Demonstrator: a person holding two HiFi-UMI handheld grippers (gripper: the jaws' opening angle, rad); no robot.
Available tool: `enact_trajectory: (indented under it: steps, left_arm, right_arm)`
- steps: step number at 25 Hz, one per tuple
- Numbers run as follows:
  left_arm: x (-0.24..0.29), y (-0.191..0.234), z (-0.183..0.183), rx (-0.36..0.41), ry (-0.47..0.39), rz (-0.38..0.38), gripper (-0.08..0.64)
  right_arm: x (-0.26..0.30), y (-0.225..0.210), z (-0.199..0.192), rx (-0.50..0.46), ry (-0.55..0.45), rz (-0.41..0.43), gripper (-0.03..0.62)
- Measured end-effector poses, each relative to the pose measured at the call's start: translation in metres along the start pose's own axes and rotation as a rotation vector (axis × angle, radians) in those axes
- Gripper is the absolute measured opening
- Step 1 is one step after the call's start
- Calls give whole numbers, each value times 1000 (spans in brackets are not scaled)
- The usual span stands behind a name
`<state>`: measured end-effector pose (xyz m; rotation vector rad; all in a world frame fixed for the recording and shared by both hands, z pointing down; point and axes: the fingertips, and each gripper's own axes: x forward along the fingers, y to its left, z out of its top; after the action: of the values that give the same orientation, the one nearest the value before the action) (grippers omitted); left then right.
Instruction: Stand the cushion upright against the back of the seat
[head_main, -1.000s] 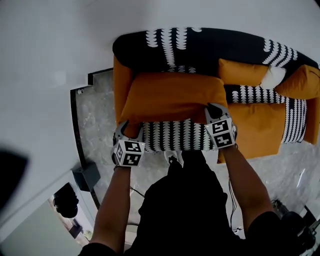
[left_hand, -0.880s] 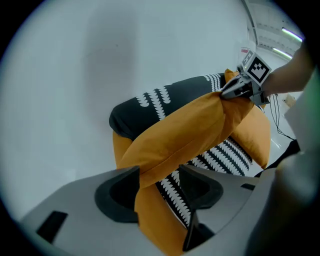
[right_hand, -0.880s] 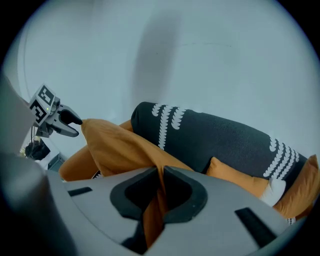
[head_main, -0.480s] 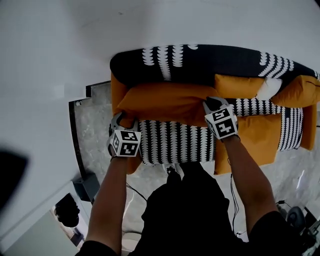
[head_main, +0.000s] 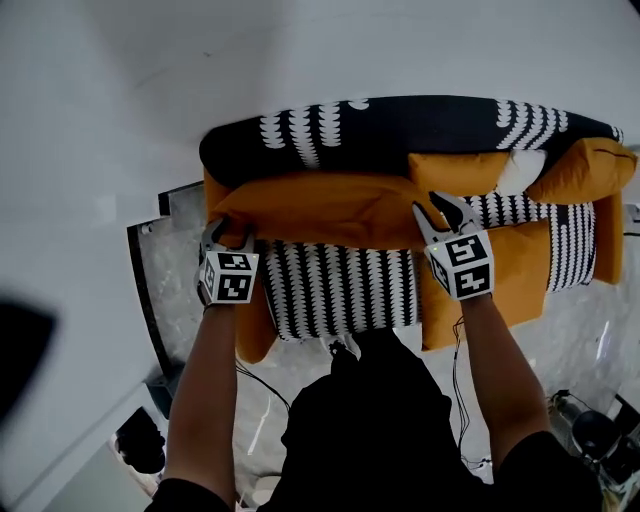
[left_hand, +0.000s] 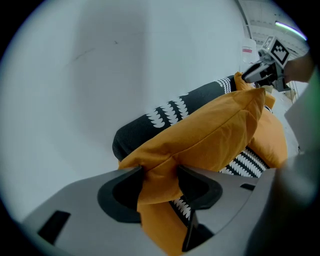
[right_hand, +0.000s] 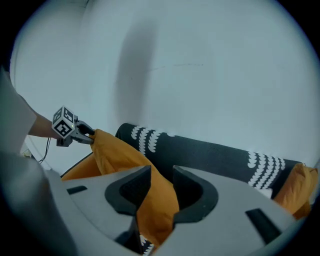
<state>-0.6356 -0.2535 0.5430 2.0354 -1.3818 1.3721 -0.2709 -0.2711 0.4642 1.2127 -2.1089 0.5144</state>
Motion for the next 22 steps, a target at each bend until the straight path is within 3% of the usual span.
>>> enact_trajectory:
  steps: [5, 8, 12, 17, 22]
  left_arm:
    - [3, 4, 6, -18, -2, 2, 235]
    - [4, 6, 10, -22, -6, 5, 236]
    - [6, 8, 16, -31, -8, -1, 236]
    - [4, 12, 21, -42, -27, 0, 236]
    - [-8, 13, 36, -91, -101, -15, 236]
  right_arm:
    - [-48, -27, -62, 131, 94, -93, 207]
    - [-52, -25, -92, 271, 92, -59, 229]
    - [-45, -19, -93, 400, -3, 5, 239]
    - [-21, -27, -76, 425, -68, -17, 239]
    - [-11, -42, -69, 419, -76, -52, 236]
